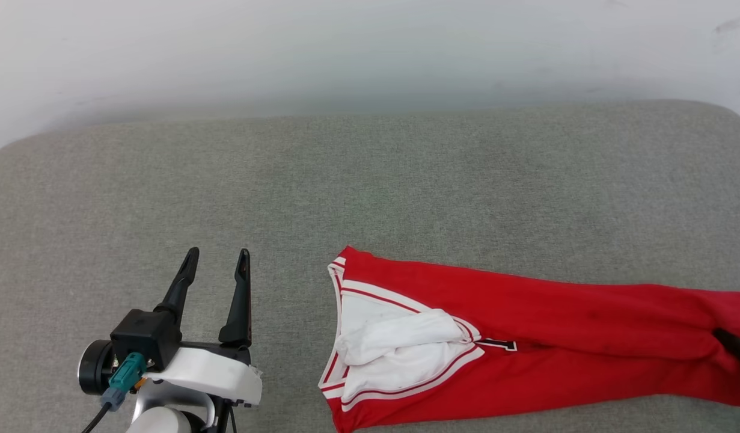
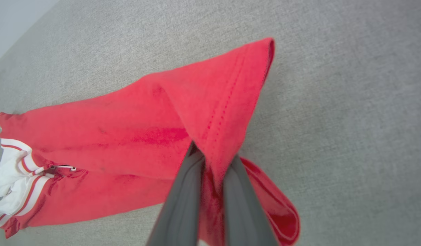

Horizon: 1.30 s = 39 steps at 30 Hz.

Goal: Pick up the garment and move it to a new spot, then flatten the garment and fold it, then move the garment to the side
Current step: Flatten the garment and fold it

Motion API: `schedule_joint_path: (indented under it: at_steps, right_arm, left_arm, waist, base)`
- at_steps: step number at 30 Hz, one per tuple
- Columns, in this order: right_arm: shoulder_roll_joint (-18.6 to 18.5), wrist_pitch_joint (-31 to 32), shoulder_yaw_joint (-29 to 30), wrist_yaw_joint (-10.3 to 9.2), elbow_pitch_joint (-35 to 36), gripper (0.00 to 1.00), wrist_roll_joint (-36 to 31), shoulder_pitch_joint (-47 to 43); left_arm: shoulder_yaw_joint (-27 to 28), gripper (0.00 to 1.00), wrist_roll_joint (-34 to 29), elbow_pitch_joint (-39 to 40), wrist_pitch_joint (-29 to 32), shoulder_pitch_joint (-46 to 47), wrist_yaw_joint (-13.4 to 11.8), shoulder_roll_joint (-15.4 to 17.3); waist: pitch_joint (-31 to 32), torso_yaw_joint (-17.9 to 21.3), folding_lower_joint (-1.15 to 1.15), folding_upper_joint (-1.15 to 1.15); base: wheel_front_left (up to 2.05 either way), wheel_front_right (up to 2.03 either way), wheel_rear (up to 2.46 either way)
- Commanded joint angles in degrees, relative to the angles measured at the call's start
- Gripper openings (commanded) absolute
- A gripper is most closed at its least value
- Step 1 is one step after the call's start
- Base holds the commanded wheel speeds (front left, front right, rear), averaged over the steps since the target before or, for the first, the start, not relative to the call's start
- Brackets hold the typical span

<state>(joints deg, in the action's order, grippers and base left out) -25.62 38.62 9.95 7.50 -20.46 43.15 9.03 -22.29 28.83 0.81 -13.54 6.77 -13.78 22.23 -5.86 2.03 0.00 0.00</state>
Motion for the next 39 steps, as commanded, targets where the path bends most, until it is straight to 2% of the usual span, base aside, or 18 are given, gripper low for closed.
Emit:
schedule_joint_path:
  at_steps: [1, 5, 9, 13, 18, 26, 30, 34, 35, 36, 39]
  right_arm:
    - [0.7, 0.5, 1.2, -0.02, 0.0, 0.0, 0.2, 0.0]
    - [5.0, 5.0, 4.8, -0.02, 1.0, 0.0, 5.1, 1.4]
    - [10.5, 12.2, 5.8, -0.02, 3.6, 0.0, 13.9, 2.4]
    - [16.3, 18.0, 5.4, -0.02, 5.9, 0.0, 21.6, 2.6]
    - [20.5, 21.0, 2.9, -0.02, 6.5, 0.0, 25.5, 3.7]
    - [22.8, 17.6, -7.1, -0.02, 3.9, 0.0, 29.0, 7.1]
    - [22.8, 13.0, -14.8, -0.02, 1.8, 0.0, 31.6, 8.4]
    - [22.7, 7.8, -21.1, -0.02, -0.7, 0.01, 30.7, 9.1]
    - [22.7, 6.3, -22.0, -0.01, -1.1, 0.37, 29.7, 9.6]
    - [22.7, 4.9, -22.7, -0.01, -1.6, 0.99, 29.2, 10.2]
    - [22.7, 1.9, -24.7, -0.01, -2.6, 1.0, 28.1, 11.0]
  left_arm:
    - [-0.1, 1.0, -0.2, 0.0, -0.3, 0.0, -0.2, 0.1]
    - [0.0, 1.0, -0.4, -0.1, -0.4, 0.2, -0.3, 0.1]
    - [-0.2, 1.0, -0.2, -0.3, -0.5, 0.4, -0.2, -0.1]
    - [-0.4, 1.0, 0.0, -0.5, -0.5, 0.7, 0.1, -0.4]
    - [-1.1, 1.0, 0.4, -0.9, -0.1, 1.6, 0.6, -0.9]
    - [-2.4, 1.0, 0.3, -1.9, 0.0, 3.3, 1.3, -2.1]
    - [-2.9, 1.0, 0.5, -2.5, 0.0, 3.9, 1.6, -2.3]
    - [-3.0, 1.0, 0.8, -3.0, -0.3, 4.0, 1.9, -2.6]
    - [-3.0, 1.0, 0.9, -3.1, -0.3, 4.0, 2.0, -2.7]
    - [-2.9, 1.0, 1.0, -3.2, -0.4, 4.0, 2.1, -2.7]
    - [-2.9, 1.0, 1.0, -3.5, -0.6, 4.0, 2.0, -3.0]
  waist:
    - [-0.1, 0.2, 0.0, 0.0]
    - [-0.1, 0.6, 0.0, 0.0]
    - [0.0, 0.3, 0.0, 0.0]
    - [0.2, -0.5, 0.0, 0.0]
    - [0.0, -2.3, 0.0, 0.0]
    - [-0.6, -5.7, 0.0, 0.0]
    - [-0.8, -7.2, 0.0, 0.0]
    - [-1.0, -8.2, 0.0, 0.0]
    - [-1.1, -8.4, 0.0, 0.0]
    - [-1.2, -8.5, 0.0, 0.0]
    - [-1.5, -8.5, 0.0, 0.0]
  base:
    - [0.0, 0.0, 0.0]
    - [0.0, 0.0, 0.0]
    - [0.0, 0.0, 0.0]
    - [0.0, 0.0, 0.0]
    - [0.0, 0.0, 0.0]
    - [0.0, 0.0, 0.0]
    - [0.0, 0.0, 0.0]
    - [0.0, 0.0, 0.0]
    - [0.0, 0.0, 0.0]
    - [0.0, 0.0, 0.0]
    - [0.0, 0.0, 0.0]
